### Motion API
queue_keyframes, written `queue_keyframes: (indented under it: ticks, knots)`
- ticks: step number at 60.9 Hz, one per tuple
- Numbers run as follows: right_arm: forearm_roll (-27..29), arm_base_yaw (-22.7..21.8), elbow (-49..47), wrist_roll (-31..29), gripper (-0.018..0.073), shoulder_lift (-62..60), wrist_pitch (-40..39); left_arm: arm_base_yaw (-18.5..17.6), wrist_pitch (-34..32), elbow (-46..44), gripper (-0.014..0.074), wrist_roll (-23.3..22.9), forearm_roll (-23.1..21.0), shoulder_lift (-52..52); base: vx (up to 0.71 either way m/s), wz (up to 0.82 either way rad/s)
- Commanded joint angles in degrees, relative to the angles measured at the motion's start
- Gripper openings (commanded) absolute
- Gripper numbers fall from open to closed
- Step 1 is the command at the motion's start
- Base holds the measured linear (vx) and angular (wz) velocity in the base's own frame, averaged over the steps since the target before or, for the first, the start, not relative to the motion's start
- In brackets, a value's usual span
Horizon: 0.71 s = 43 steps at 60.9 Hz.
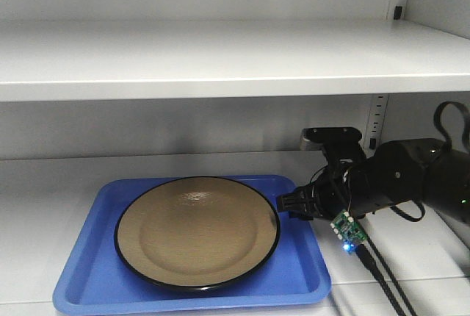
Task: Place disk in tray to left cabinet
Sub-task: 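Withdraw the right gripper away from the tray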
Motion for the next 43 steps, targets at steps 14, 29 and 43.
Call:
queue_keyframes:
  ticks: [14, 29, 43]
  knots:
    - [-0.71, -0.54, -1.75, -0.52, 0.0407, -6.37, -1.35, 0.06, -4.95, 1.15, -0.0006, -0.27, 0.03, -0.97, 0.0, 0.0]
    - [-0.46, -1.05, 10.49, -0.52, 0.0391, -14.89, -7.56, 0.06, -4.95, 1.15, -0.0006, -0.27, 0.03, -0.97, 0.0, 0.0]
    - [-0.46, -1.05, 27.63, -0.52, 0.0316, -31.76, -9.67, 0.06, -4.95, 1.15, -0.0006, -0.27, 0.03, -0.97, 0.0, 0.0]
